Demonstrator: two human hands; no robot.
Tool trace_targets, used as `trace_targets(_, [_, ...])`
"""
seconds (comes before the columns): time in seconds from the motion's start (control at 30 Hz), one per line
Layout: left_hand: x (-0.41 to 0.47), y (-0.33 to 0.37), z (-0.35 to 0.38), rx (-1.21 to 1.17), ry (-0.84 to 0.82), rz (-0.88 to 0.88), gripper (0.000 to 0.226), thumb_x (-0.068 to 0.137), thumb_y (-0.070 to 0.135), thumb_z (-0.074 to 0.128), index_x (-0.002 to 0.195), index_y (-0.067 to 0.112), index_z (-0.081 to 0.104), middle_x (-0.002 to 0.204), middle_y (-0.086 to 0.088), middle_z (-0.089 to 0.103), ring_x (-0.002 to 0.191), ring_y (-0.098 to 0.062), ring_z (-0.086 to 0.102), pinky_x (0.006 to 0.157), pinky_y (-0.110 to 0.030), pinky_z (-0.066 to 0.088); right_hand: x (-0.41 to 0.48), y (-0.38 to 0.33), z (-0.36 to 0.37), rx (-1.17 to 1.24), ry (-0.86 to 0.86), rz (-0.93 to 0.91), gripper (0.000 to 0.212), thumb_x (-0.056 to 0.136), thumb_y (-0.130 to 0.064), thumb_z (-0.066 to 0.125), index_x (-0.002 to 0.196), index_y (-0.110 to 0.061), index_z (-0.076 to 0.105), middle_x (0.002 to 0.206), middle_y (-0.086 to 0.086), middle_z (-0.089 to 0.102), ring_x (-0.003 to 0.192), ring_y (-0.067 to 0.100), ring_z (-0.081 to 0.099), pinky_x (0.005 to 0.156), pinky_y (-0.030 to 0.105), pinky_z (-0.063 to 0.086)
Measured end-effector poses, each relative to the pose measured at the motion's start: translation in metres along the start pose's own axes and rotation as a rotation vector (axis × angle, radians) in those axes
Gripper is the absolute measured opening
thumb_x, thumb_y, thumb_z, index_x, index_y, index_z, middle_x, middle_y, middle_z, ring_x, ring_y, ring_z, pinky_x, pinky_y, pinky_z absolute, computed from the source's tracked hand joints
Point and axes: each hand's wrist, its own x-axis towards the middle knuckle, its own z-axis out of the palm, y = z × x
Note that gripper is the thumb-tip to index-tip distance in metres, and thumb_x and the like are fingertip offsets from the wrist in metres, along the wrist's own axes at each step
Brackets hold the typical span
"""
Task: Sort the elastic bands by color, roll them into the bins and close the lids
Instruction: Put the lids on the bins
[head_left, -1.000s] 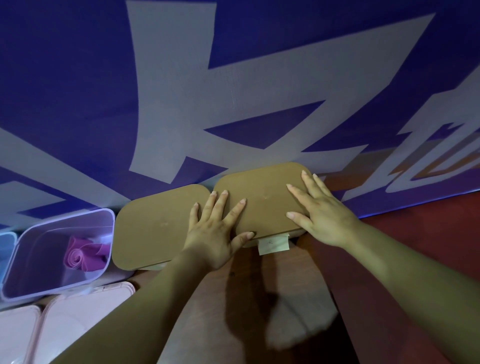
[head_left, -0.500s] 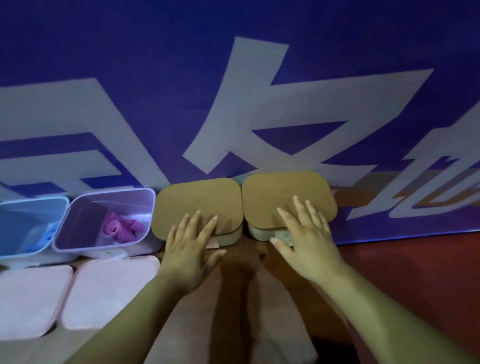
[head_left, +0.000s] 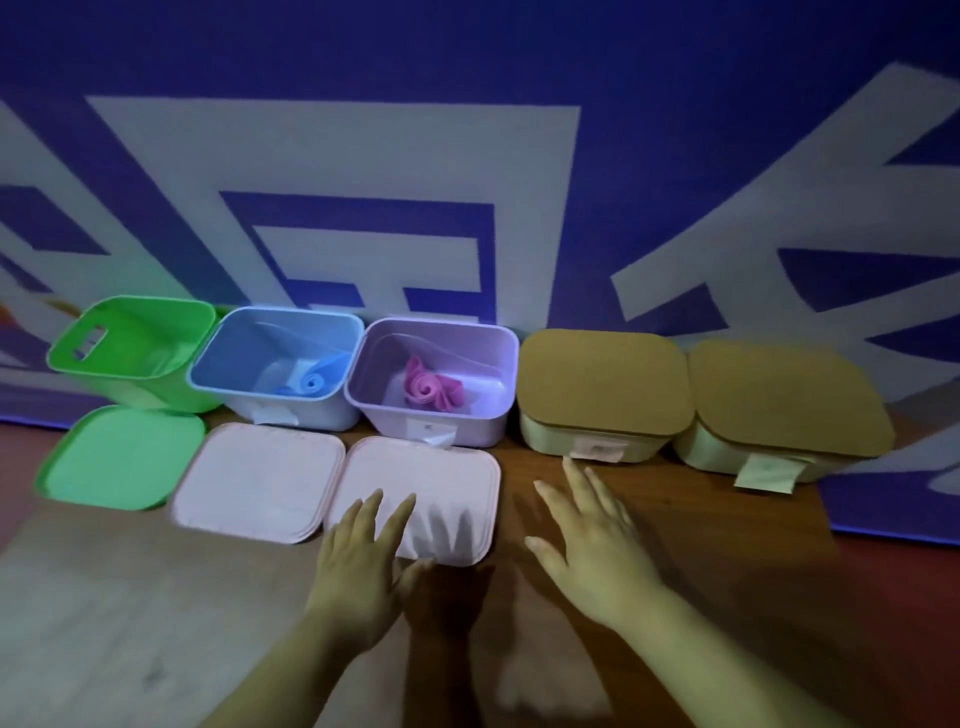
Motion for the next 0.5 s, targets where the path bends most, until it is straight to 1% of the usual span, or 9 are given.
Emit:
trace_targets(0.1, [0.001,-0.041,0.003,0.01,-0.045,-0.04,0.08,0.083,0.083,0.017,0.152,0.043,0.019,0.161,-0.01,0.025,0.147,-0.035,0.023,0.117,-0.051,0.024,0.01,-0.034,0.023,0.01,-0.071,0.038,0.068,0.093,-0.062,0.04,0.153,-0.039,0.016,0.165,-0.004,-0.013,0.152,0.024,-0.004,0.121,0.043,0.012])
trace_targets(0.13, [0.003,-0.053,0.005,0.014,-0.065,-0.041,0.082,0.081,0.084,0.014,0.152,0.044,0.016,0.163,-0.009,0.021,0.149,-0.034,0.019,0.119,-0.049,0.019,0.014,-0.043,0.03,0.012,-0.086,0.052,0.067,0.093,-0.061,0.041,0.152,-0.04,0.017,0.165,-0.004,-0.012,0.152,0.025,-0.003,0.12,0.044,0.012])
trace_targets(0.23, [0.01,-0.081,0.008,-0.002,-0.101,-0.02,0.091,0.074,0.088,0.0,0.153,0.045,0.01,0.164,-0.009,0.015,0.151,-0.033,0.01,0.122,-0.047,0.013,0.024,-0.067,0.052,0.025,-0.138,0.104,0.067,0.093,-0.06,0.041,0.152,-0.04,0.017,0.165,-0.002,-0.008,0.152,0.027,0.001,0.121,0.043,0.014])
trace_targets(0.27, [0.013,-0.088,0.008,-0.003,-0.131,-0.013,0.09,0.073,0.088,0.0,0.153,0.045,0.006,0.165,-0.008,0.01,0.152,-0.033,0.005,0.122,-0.046,0.01,0.027,-0.073,0.058,0.031,-0.156,0.123,0.067,0.094,-0.059,0.041,0.153,-0.04,0.017,0.165,-0.002,-0.007,0.152,0.027,0.001,0.121,0.043,0.014])
trace_targets(0.33, [0.017,-0.101,0.012,0.003,-0.184,0.006,0.084,0.079,0.084,0.007,0.153,0.045,0.001,0.166,-0.004,-0.001,0.152,-0.031,-0.004,0.122,-0.045,0.005,0.032,-0.083,0.07,0.052,-0.181,0.16,0.067,0.094,-0.059,0.041,0.153,-0.039,0.016,0.165,-0.002,-0.006,0.152,0.026,0.002,0.122,0.04,0.014])
trace_targets(0.4, [0.022,-0.111,0.017,0.024,-0.209,0.044,0.079,0.083,0.08,0.009,0.153,0.044,0.001,0.166,-0.001,-0.003,0.152,-0.029,-0.005,0.122,-0.043,0.004,0.039,-0.092,0.082,0.073,-0.198,0.192,0.068,0.094,-0.057,0.043,0.154,-0.037,0.017,0.165,-0.002,-0.003,0.152,0.025,0.005,0.121,0.037,0.016])
trace_targets(0.47, [0.026,-0.12,0.025,0.043,-0.232,0.078,0.081,0.081,0.082,0.009,0.153,0.045,0.002,0.166,-0.001,-0.001,0.152,-0.029,-0.001,0.121,-0.043,0.007,0.044,-0.098,0.092,0.114,-0.221,0.235,0.069,0.093,-0.055,0.046,0.153,-0.035,0.019,0.165,-0.002,-0.003,0.151,0.024,0.007,0.12,0.035,0.02])
trace_targets(0.5, [0.028,-0.123,0.029,0.048,-0.239,0.093,0.078,0.084,0.08,0.015,0.153,0.046,0.005,0.166,-0.002,0.003,0.152,-0.03,0.003,0.121,-0.044,0.01,0.046,-0.101,0.097,0.13,-0.234,0.252,0.07,0.092,-0.054,0.047,0.153,-0.036,0.019,0.165,-0.003,-0.003,0.151,0.024,0.009,0.119,0.034,0.022])
